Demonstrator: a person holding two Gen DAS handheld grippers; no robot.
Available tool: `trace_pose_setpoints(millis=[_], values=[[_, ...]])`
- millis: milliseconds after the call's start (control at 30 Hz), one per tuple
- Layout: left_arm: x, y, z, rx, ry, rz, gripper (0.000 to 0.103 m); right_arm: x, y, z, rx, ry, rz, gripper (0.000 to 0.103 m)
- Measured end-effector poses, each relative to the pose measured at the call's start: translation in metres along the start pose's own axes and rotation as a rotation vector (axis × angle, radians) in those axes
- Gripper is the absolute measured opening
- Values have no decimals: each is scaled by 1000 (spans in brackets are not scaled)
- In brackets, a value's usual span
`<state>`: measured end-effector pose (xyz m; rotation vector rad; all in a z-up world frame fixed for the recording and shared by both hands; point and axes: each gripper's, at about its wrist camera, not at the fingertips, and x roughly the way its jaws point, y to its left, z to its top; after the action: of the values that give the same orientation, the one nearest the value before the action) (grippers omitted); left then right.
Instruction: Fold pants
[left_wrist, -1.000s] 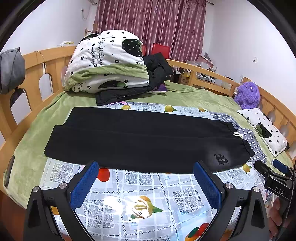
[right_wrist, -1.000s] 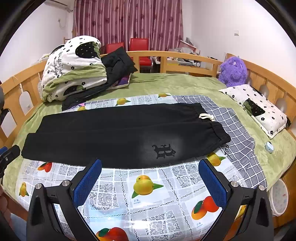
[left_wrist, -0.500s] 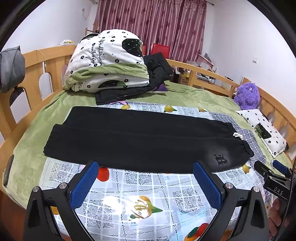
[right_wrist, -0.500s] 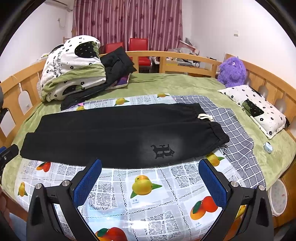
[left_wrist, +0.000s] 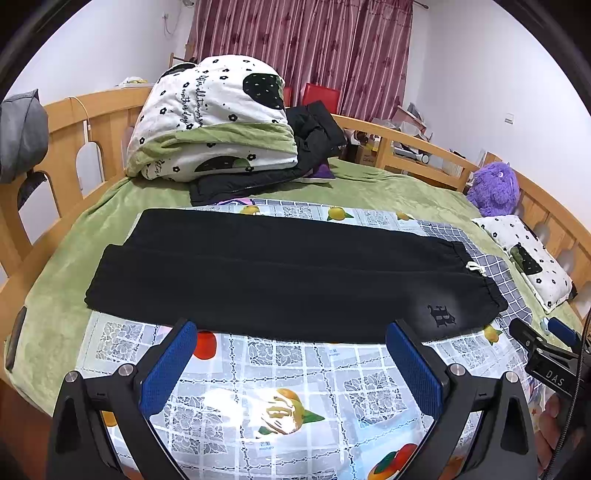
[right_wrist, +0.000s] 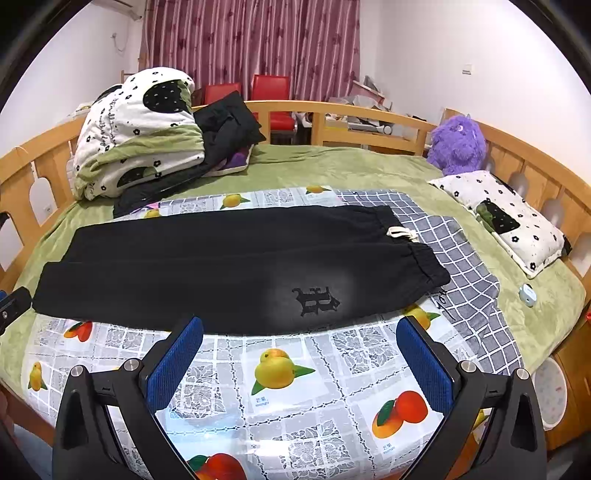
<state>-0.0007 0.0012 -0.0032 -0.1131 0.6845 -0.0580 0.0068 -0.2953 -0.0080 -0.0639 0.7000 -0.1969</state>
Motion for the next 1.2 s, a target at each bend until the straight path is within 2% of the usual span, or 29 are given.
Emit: trace_pose_setpoints(millis=[200, 367, 433, 500, 633, 700, 800, 967, 1067, 1133, 1200], values=[[8, 2, 2, -4, 12, 4, 103, 0, 4, 1, 4, 4, 9, 103], [16, 5, 4, -21, 15, 66, 103, 3, 14, 3, -21, -19, 8, 102], [20, 9, 6, -45, 17, 65, 103, 5, 17, 4, -25, -23, 25, 102], [23, 16, 9, -73, 13, 47, 103, 11, 21, 7, -34, 2, 59, 101], [26, 27, 17, -95, -29, 65, 103, 25, 32, 13, -42, 56, 106, 96], [34, 34, 26, -95, -6, 82, 102, 30, 36, 20, -58, 53, 101, 96], [47, 54, 40, -106, 52, 64, 98, 34, 35, 37, -78, 53, 96, 96], [68, 93, 44, -93, 83, 104, 93, 57, 1, 60, -75, 51, 99, 96], [87, 119, 34, -106, 133, 94, 93, 89, -31, 55, -29, 119, 100, 96], [99, 137, 23, -163, 155, 59, 93, 110, -53, 46, 19, 161, 117, 92], [114, 156, 9, -230, 176, 31, 93, 136, -76, 29, 97, 214, 146, 80]])
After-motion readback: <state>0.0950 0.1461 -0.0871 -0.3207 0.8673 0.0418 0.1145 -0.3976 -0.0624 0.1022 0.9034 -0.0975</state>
